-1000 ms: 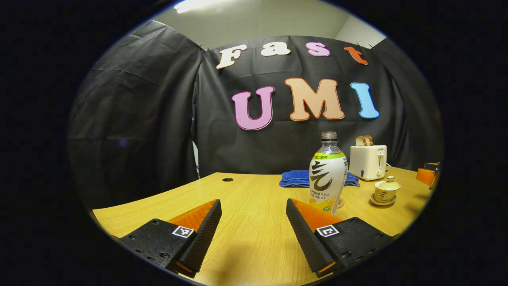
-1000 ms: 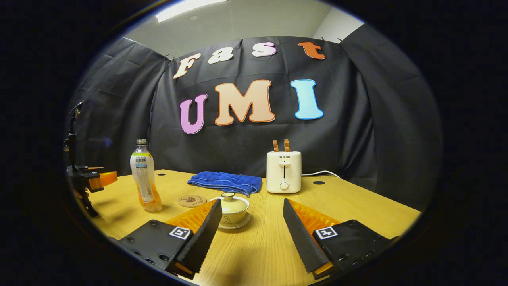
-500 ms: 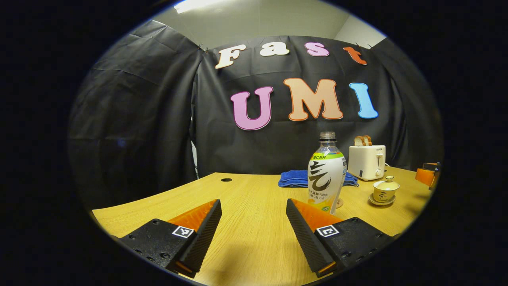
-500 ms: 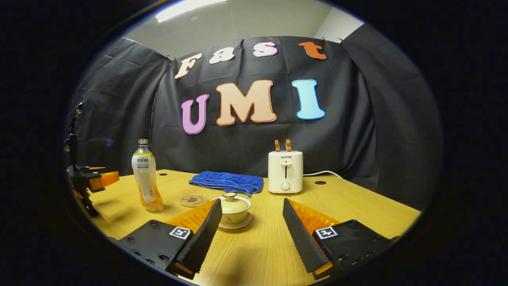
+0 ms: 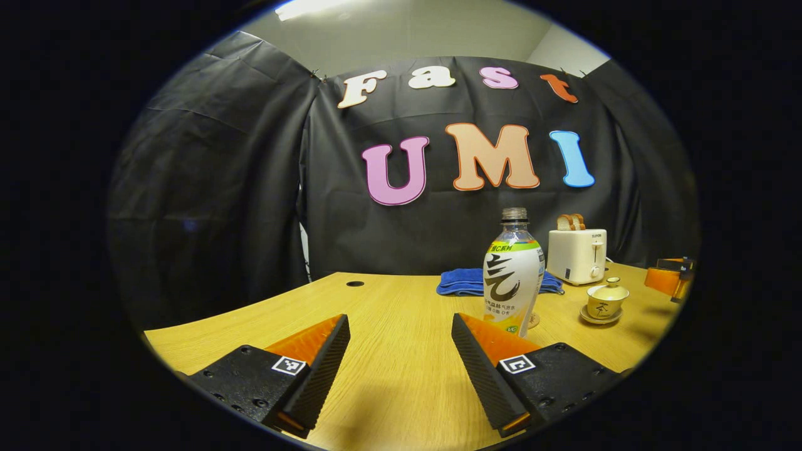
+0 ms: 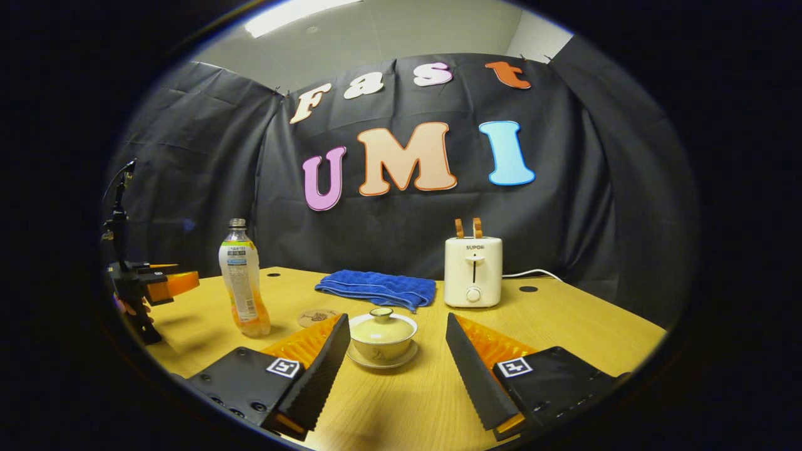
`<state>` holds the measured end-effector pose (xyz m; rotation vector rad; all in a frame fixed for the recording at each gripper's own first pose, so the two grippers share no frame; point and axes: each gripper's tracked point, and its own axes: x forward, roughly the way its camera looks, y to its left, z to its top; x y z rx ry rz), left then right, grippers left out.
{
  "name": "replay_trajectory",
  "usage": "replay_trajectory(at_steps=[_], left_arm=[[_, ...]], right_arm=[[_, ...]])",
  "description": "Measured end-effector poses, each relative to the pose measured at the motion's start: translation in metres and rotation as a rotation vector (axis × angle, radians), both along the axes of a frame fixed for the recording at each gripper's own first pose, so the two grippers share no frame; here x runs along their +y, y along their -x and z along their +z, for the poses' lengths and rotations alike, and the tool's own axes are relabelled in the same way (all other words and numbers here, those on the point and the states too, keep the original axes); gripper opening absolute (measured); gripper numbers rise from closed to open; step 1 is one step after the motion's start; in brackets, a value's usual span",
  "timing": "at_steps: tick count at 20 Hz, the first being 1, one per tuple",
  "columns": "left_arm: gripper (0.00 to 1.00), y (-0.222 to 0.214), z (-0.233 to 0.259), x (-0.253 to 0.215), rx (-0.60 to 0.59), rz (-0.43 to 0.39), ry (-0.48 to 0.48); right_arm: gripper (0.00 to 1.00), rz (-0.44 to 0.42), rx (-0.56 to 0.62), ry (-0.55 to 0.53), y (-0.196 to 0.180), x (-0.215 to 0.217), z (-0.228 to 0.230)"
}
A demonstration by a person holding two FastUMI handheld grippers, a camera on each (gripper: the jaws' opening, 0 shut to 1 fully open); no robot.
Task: Open the teacup lid with one hand, grasp the water bottle and pour water into the teacup with the other hand; after pouring, place the water bottle on the coaster and then close the teacup lid.
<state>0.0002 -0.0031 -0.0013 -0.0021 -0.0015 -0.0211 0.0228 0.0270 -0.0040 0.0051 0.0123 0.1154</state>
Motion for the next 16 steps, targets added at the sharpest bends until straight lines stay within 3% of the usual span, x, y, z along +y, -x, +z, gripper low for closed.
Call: replay_trajectory(at_steps=[5,11,16], left_arm=[[0.96,0.000,-0.001,-0.001,0.000,-0.005,0.000],[0.95,-0.001,-0.001,-0.001,0.000,-0.013,0.000],[0.96,-0.001,-0.001,-0.002,0.000,-0.015,0.002]], right_arm=[[0.99,0.049,0.012,-0.001,-0.023,0.016,-0.003],[0.95,0.047,0.105,0.021,-0.054,0.025,-0.018],[0.97,0.035,0.100,0.020,-0.074,0.029,-0.019]])
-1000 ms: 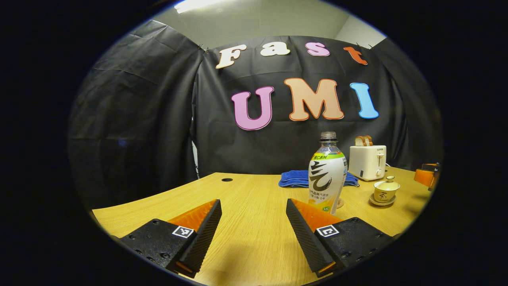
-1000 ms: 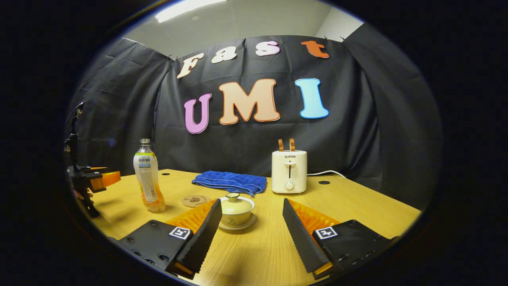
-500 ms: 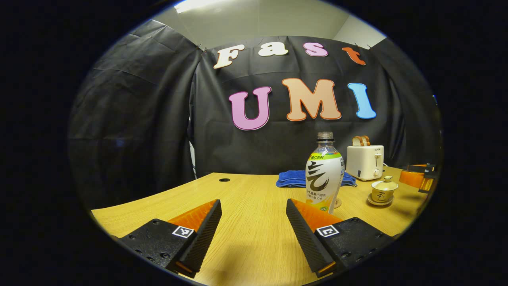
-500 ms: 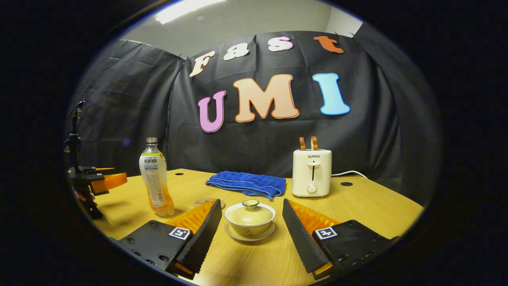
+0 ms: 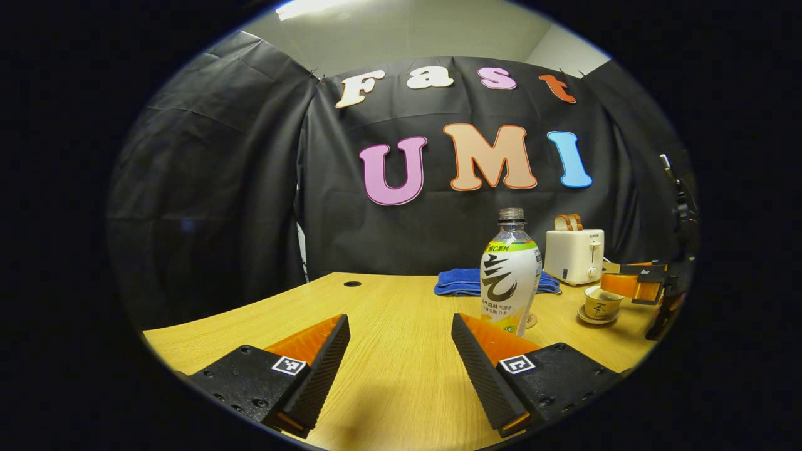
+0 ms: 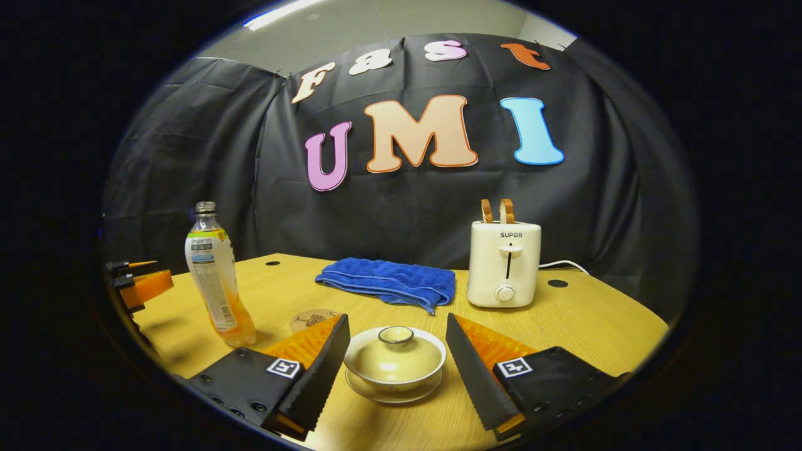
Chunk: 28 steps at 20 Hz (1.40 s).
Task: Open the teacup lid with one hand, grasp the water bottle and pour water into the teacup with the other hand; after pouring, place the water bottle on the coaster and then close the teacup lid.
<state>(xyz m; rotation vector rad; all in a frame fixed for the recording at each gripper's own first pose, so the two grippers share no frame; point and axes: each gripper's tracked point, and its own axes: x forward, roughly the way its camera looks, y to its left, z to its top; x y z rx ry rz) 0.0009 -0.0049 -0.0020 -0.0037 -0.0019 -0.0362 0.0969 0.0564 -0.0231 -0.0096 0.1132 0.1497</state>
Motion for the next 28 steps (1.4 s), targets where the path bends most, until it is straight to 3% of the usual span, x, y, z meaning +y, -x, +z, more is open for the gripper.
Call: replay_trajectory(at_steps=[5,7,9,12,13,14,17,28], left_arm=[[0.96,0.000,-0.001,0.000,0.001,-0.002,0.000],[0.96,0.000,-0.001,0.000,0.000,-0.002,0.000],[0.96,0.000,-0.001,-0.001,0.001,-0.002,0.000],[0.96,-0.001,-0.001,-0.001,0.001,-0.002,0.001],[0.96,0.000,-0.001,-0.001,0.001,-0.002,0.001],[0.96,-0.001,-0.001,-0.001,0.001,-0.002,0.001],[0.96,-0.001,-0.001,-0.001,0.001,-0.002,0.001],[0.96,-0.001,-0.001,-0.001,0.001,-0.004,0.002]], right_arm=[[0.80,-0.007,0.020,-0.002,-0.012,0.000,-0.003],[0.67,-0.008,0.040,0.005,-0.014,0.002,-0.006],[0.65,0.000,0.051,0.011,-0.014,0.004,-0.007],[0.38,0.003,0.046,0.012,-0.016,0.005,-0.006],[0.41,-0.003,0.049,0.019,-0.008,0.003,-0.001],[0.34,0.000,0.048,0.021,-0.016,0.004,-0.007],[0.32,0.012,0.055,0.012,-0.014,0.004,-0.009],[0.35,0.032,-0.042,-0.010,0.003,0.001,0.008]])
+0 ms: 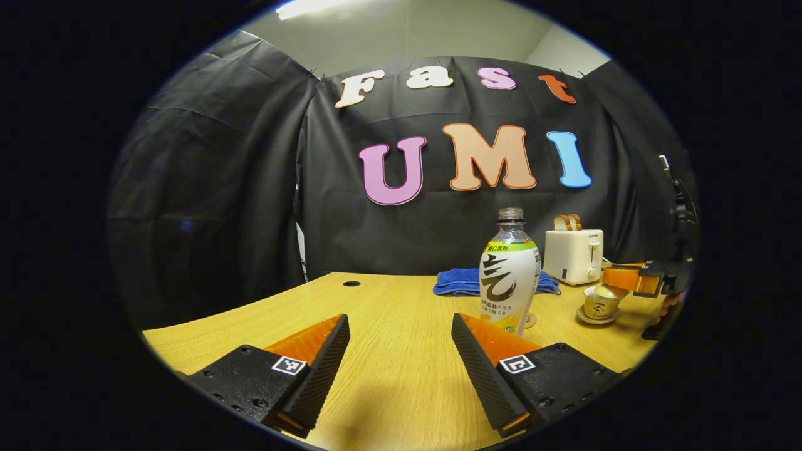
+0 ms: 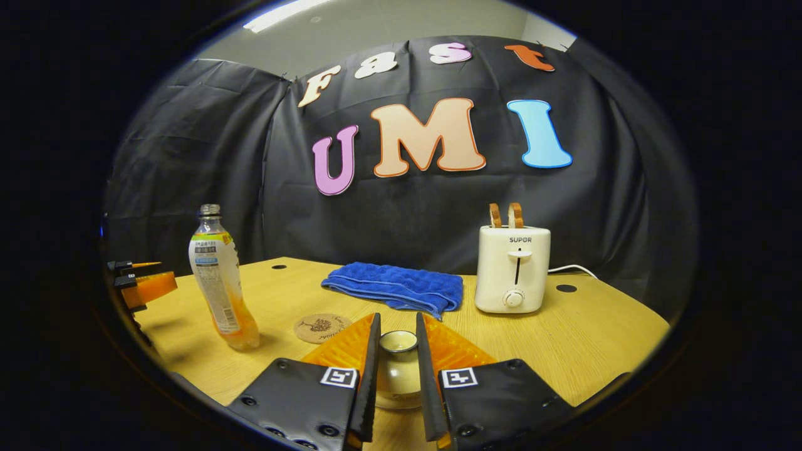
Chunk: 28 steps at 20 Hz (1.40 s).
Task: Open the teacup lid with one hand, grasp the water bottle and pour water into the teacup with the other hand; after pouring, place the water bottle on the coaster and then close the teacup lid.
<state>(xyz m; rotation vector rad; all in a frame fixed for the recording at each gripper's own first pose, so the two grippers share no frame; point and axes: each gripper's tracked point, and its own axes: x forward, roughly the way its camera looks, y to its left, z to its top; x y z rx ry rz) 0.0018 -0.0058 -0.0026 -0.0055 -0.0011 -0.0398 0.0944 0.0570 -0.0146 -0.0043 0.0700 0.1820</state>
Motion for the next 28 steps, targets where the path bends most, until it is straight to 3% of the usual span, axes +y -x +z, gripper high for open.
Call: replay_trajectory(at_steps=[5,10,14,19,28], left_arm=[[0.96,0.000,0.000,0.000,0.000,0.002,0.000],[0.96,0.000,0.001,-0.003,-0.001,-0.013,0.001],[0.95,-0.001,0.002,-0.022,-0.006,-0.110,0.003],[0.94,0.007,0.003,-0.061,-0.013,-0.311,0.008],[0.94,-0.010,-0.001,-0.108,0.014,-0.418,0.010]], right_arm=[[0.34,-0.014,-0.048,-0.007,0.017,-0.009,0.008],[0.34,-0.057,-0.015,-0.003,0.033,-0.029,0.003],[0.34,-0.087,-0.047,-0.006,0.049,-0.047,0.009],[0.34,-0.128,-0.063,-0.006,0.066,-0.067,0.012],[0.36,-0.159,-0.068,-0.004,0.087,-0.092,0.015]])
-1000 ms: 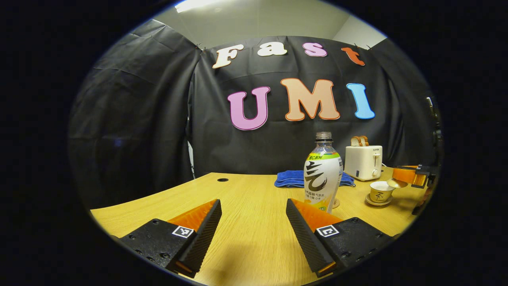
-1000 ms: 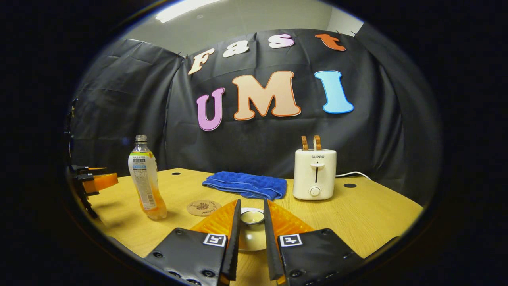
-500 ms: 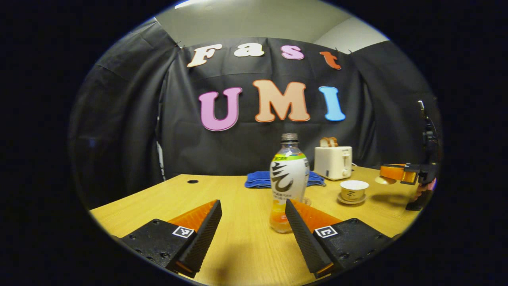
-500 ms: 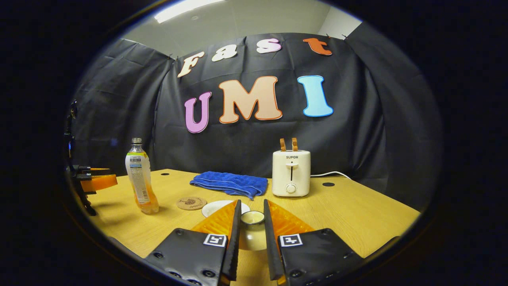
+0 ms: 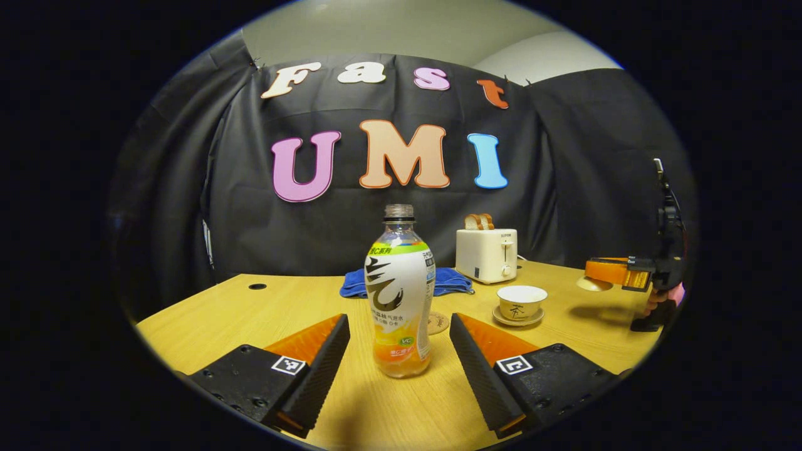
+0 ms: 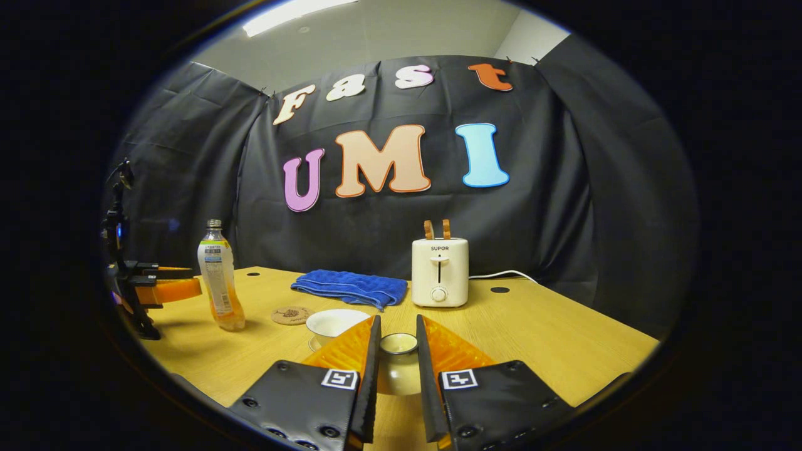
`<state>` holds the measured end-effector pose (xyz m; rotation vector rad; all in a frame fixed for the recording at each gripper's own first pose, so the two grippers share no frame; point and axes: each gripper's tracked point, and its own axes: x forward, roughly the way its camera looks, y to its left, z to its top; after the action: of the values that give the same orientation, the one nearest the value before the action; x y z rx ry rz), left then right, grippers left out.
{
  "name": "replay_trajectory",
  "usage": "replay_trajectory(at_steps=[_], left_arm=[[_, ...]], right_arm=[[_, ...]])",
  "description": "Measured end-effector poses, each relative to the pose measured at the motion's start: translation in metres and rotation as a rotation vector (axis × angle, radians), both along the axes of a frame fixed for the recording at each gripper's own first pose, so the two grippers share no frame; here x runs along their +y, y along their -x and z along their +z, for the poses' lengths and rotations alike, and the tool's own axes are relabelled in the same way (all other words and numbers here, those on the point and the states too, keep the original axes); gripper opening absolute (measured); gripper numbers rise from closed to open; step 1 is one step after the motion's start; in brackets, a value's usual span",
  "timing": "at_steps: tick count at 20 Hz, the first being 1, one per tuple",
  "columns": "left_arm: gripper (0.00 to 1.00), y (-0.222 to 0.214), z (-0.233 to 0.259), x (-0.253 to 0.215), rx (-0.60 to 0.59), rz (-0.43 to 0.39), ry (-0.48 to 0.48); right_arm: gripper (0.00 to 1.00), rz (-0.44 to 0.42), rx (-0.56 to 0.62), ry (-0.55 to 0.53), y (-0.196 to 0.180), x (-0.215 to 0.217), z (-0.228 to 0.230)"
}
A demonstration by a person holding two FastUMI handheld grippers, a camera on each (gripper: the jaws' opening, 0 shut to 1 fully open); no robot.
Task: Open the teacup lid with one hand, grasp the water bottle and pour water into the teacup with the other hand; after pouring, place the water bottle on the coaster and then close the teacup lid.
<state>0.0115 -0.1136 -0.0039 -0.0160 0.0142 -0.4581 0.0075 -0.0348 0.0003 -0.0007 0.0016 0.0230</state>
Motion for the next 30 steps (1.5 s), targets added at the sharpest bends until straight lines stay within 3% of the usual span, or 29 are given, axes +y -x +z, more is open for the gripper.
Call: replay_trajectory(at_steps=[9,13,16,24,30], left_arm=[[0.94,-0.042,-0.017,-0.022,0.087,0.034,-0.041],[0.85,-0.050,-0.023,-0.022,0.128,0.059,-0.059],[0.69,-0.054,-0.028,-0.024,0.160,0.068,-0.072],[0.56,-0.054,-0.031,-0.023,0.170,0.084,-0.101],[0.52,-0.057,-0.033,-0.035,0.131,0.138,-0.291]], right_arm=[[0.36,0.014,0.002,-0.001,0.002,-0.005,0.001],[0.35,0.018,0.002,0.000,0.003,-0.004,0.002],[0.34,0.022,0.003,0.000,0.003,-0.004,0.001],[0.34,0.024,0.002,0.000,0.004,-0.004,0.001],[0.33,0.004,0.001,0.000,0.003,-0.011,0.001]])
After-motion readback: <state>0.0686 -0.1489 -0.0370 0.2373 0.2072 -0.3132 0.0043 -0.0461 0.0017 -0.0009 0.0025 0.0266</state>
